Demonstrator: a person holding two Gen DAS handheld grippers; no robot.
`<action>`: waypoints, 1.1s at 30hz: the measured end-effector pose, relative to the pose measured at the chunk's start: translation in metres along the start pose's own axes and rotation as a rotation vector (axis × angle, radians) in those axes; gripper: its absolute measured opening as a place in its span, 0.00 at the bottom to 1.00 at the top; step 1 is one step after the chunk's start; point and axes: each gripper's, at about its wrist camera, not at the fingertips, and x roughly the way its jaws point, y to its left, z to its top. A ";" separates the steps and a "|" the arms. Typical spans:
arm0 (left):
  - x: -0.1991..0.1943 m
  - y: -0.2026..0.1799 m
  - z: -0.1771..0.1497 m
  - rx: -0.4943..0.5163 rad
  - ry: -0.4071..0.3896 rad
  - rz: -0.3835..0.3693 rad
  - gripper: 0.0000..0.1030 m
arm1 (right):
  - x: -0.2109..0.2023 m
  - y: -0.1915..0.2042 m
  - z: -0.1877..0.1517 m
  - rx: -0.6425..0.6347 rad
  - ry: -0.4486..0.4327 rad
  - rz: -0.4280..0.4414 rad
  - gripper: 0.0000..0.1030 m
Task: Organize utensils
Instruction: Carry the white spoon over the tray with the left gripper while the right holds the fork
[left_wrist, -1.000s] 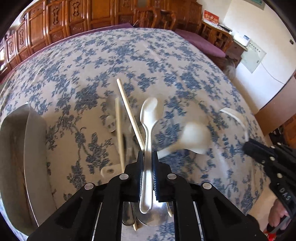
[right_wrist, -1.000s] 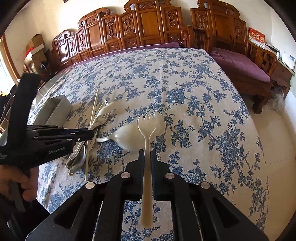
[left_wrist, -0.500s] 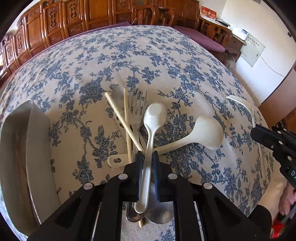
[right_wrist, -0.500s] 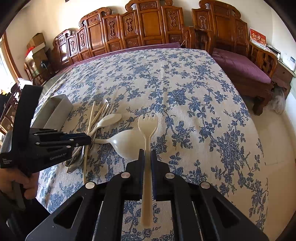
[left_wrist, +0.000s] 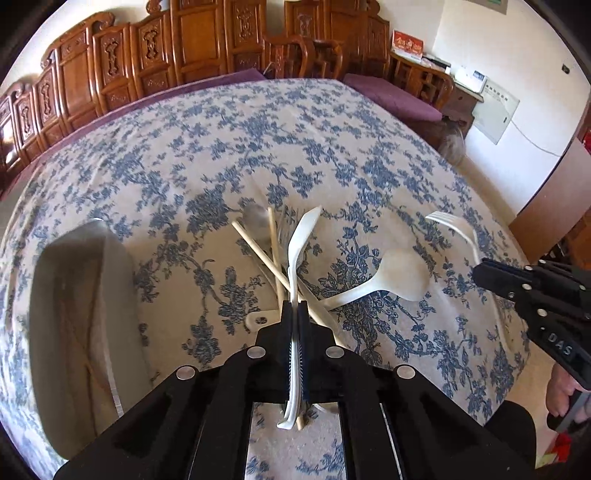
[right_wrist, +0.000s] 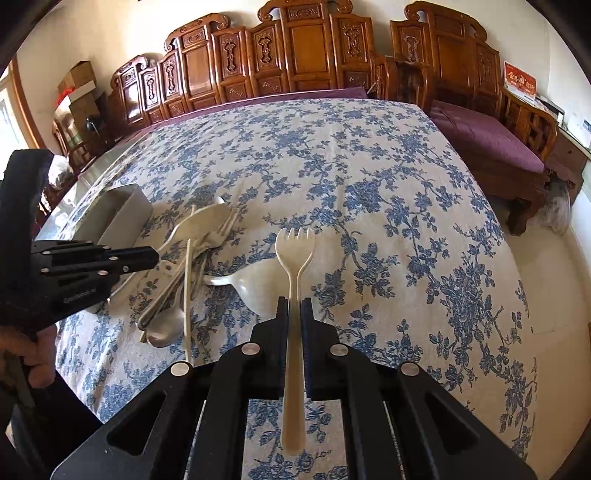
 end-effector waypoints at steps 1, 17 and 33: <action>-0.005 0.001 -0.001 0.002 -0.009 0.000 0.02 | -0.001 0.003 0.001 -0.004 -0.002 0.003 0.08; -0.084 0.079 -0.021 -0.060 -0.110 0.045 0.02 | -0.003 0.086 0.011 -0.123 -0.013 0.077 0.08; -0.075 0.170 -0.048 -0.191 -0.080 0.092 0.02 | 0.018 0.165 0.039 -0.183 -0.003 0.147 0.08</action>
